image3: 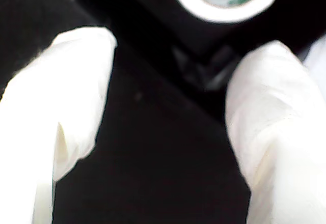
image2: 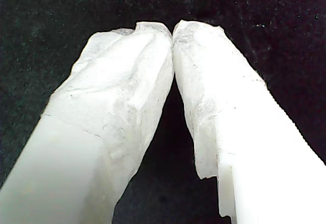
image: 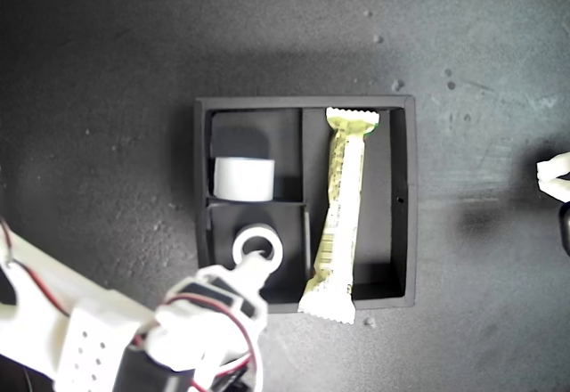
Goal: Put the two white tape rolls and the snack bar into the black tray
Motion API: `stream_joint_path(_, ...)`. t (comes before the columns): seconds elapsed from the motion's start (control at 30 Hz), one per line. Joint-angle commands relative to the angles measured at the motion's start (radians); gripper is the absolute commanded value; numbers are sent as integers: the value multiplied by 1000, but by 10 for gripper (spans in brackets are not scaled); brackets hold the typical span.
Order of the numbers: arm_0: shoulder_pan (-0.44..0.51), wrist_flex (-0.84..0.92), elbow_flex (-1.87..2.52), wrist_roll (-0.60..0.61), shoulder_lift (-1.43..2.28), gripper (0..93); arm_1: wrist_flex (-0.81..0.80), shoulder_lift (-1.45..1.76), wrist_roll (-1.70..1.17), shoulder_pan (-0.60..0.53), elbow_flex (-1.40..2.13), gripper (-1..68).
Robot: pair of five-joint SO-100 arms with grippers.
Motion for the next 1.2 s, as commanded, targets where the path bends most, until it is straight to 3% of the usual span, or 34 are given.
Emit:
stream_joint_path(0.0, -48, 14, 469, -97, 469, 79, 118, 92, -46, 8, 17, -2)
stream_joint_path(0.17, -112, -140, 1175, -126, 1037, 6, 233, 120, 37, 0, 18, 36)
stream_joint_path(0.47, -204, -465, 2094, -130, 1781, 1, 330, 120, 124, -6, 18, 36)
stream_joint_path(0.6, -235, -480, 2295, -117, 2008, 1, 333, 120, 127, -11, 18, 37)
stream_joint_path(0.73, -247, -383, 2433, -112, 2304, 1, 333, 120, 127, -12, 18, 38)
stream_joint_path(1.17, -270, -423, 2553, -130, 2307, 1, 387, 301, 97, -21, 18, 40)
